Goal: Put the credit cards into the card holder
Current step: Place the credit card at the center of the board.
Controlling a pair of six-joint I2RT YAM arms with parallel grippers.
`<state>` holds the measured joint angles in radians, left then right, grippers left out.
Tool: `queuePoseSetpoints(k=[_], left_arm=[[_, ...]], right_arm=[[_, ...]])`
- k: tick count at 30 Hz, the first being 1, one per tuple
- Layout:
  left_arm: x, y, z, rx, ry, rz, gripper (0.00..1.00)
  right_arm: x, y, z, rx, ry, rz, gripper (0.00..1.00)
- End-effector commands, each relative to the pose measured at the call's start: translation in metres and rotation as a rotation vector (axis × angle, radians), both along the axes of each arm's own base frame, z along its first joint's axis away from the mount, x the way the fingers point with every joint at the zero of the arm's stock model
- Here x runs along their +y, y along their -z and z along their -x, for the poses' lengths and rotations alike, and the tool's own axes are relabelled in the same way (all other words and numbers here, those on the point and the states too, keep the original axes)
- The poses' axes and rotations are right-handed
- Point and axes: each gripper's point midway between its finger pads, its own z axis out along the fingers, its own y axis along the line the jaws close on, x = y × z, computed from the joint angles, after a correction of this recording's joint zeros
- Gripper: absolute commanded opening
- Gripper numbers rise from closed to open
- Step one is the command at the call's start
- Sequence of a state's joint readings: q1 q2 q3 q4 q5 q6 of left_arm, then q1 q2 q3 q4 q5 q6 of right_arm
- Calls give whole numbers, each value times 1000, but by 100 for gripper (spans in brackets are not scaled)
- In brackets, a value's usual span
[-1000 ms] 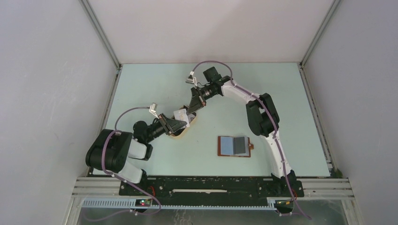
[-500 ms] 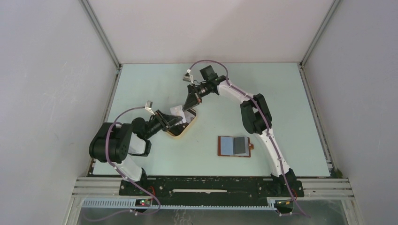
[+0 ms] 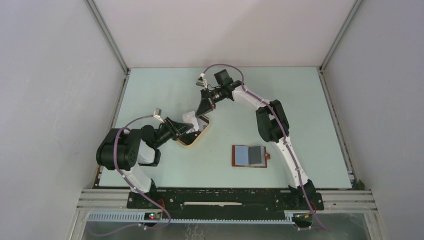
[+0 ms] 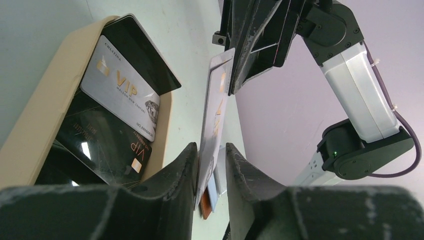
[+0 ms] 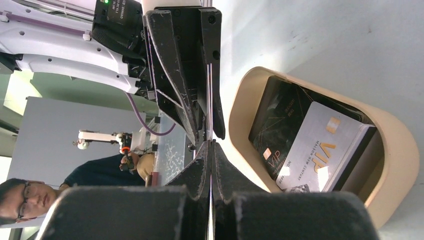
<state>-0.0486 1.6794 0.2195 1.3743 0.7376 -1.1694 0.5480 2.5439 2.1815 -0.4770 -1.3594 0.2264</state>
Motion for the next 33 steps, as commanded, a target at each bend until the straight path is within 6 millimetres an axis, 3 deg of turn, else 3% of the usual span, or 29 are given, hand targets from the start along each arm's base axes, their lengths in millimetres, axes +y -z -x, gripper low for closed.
queuePoseSetpoints(k=[1,11,14,17,23,27,33], left_arm=[[5,-10,-10,-39,-20,11,33],[14,-4,-15,-3,-77,15,35],[16,-1,-17,19,-92,16,30],[18,2,-19,34,-106,10,19],[21,4,-19,40,-121,-3,17],[25,7,-20,53,-141,-24,6],[26,2,-19,21,-141,-67,15]], right_arm=[[-3,-10,-12,-29,11,-30,0],[-9,-3,-25,-39,44,-19,0],[-10,0,-29,-38,52,-15,0],[-10,1,-34,-37,60,-15,0],[-9,2,-44,-40,76,-20,0],[-7,6,-49,-39,84,-20,0],[-8,1,-50,-67,79,-26,0]])
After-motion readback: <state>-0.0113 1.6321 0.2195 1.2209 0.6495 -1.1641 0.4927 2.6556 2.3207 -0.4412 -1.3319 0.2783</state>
